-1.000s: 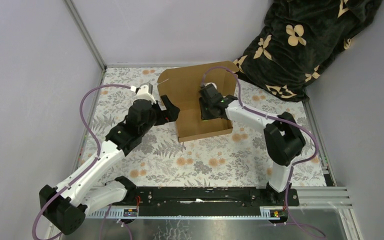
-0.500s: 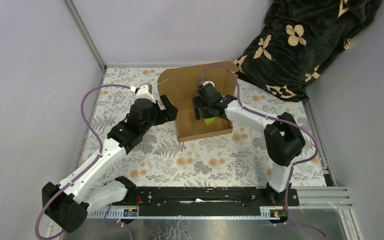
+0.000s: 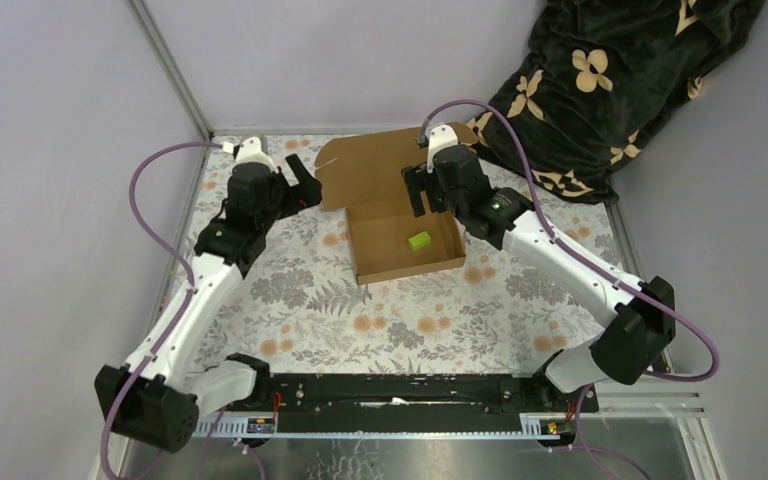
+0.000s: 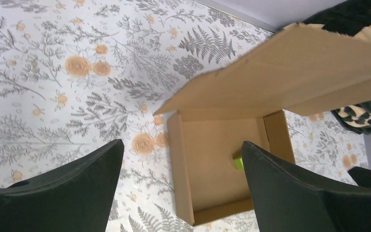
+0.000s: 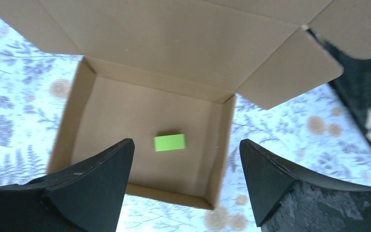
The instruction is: Fold the paper box
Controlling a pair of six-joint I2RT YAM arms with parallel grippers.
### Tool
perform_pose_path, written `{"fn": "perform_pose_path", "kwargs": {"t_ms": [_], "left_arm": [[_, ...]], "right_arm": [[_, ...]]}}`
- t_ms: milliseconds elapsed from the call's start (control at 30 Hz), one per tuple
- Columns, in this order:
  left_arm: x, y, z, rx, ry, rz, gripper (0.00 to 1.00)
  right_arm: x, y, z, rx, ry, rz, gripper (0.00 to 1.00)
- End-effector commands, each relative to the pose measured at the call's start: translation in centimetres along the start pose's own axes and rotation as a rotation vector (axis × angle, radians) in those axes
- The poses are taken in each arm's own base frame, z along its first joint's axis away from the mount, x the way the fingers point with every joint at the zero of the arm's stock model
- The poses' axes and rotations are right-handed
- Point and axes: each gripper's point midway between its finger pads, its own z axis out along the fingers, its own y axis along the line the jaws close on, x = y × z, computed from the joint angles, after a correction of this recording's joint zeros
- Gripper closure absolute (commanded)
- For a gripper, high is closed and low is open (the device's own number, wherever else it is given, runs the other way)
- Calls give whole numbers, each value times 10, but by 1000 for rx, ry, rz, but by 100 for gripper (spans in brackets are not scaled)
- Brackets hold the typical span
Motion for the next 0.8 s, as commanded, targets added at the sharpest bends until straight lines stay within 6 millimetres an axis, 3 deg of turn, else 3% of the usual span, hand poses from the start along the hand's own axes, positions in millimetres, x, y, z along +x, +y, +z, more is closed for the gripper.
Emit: {"fn": "perform_pose_path", "kwargs": {"t_ms": [0, 233, 600, 767], "left_arm": [[-13, -8, 26, 68, 20, 61, 2], [-8, -21, 60, 172, 120, 161, 1], [-19, -6, 78, 79, 159, 314, 1], [-21, -11, 85, 102, 176, 348, 2]], "right_arm": [[-19, -30, 2, 119, -49, -172, 11], [-19, -74, 15, 60, -48, -121, 11], [-29, -92, 36, -146, -56, -138, 10], [-33, -104, 45, -164, -53, -145, 13]]}}
